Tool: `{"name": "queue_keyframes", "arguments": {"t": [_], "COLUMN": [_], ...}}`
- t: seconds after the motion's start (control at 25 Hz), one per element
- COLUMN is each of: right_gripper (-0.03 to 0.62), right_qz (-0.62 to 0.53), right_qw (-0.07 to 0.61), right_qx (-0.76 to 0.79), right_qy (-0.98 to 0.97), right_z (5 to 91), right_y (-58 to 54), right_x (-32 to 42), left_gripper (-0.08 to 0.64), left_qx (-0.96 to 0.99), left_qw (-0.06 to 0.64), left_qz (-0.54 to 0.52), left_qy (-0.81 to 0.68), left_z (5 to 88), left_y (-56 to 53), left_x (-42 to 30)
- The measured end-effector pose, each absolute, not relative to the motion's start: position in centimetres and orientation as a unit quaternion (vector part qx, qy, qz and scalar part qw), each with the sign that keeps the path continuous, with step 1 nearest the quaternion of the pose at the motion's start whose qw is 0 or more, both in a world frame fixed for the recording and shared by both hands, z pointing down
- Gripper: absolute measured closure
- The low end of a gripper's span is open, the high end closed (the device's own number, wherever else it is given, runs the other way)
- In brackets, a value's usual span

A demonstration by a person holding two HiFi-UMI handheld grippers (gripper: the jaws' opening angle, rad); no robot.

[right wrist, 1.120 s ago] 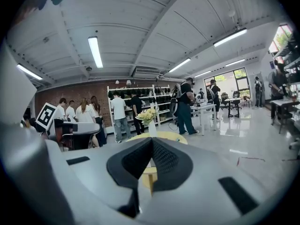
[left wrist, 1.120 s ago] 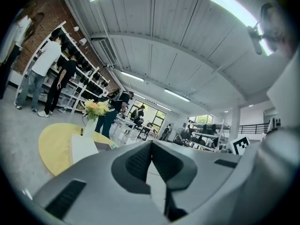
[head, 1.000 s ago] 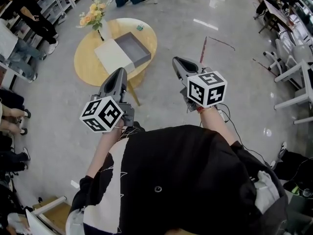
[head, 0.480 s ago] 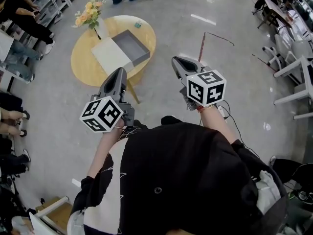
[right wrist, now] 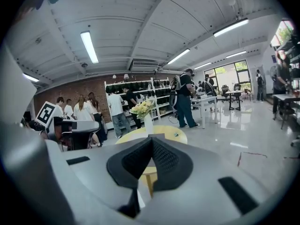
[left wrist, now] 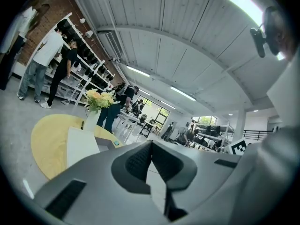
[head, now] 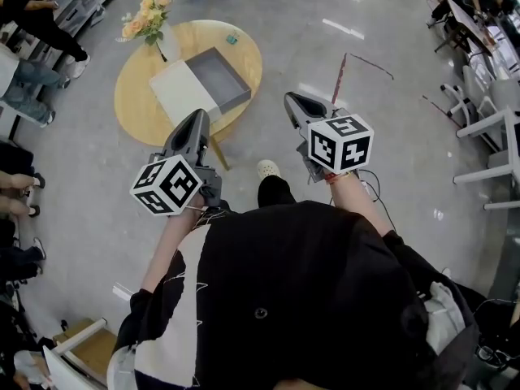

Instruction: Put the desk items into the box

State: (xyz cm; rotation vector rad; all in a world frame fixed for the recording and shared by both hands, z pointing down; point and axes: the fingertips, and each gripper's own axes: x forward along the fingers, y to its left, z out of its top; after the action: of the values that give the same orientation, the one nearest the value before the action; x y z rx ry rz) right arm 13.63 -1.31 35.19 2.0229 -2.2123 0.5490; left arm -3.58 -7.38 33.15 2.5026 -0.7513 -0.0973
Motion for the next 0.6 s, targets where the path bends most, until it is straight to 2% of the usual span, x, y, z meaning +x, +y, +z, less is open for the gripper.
{"name": "queue_keyframes", "arguments": {"t": [0.6], "right_gripper": [0.588], "right_qz": [0.169], "right_qw": [0.054], "right_qx": [0.625], "right_qy": [-0.760], "right_z": [33.7], "right_y": [-14.0], "right_x": [19.9], "left_gripper": [0.551], "left_qx": [0.915], "left_qw": [0.243], "left_qz": [-0.051], "left_qy": [-0.317], "left_z": [30.9], "left_y": [-18.2], "left_x": [2.5]}}
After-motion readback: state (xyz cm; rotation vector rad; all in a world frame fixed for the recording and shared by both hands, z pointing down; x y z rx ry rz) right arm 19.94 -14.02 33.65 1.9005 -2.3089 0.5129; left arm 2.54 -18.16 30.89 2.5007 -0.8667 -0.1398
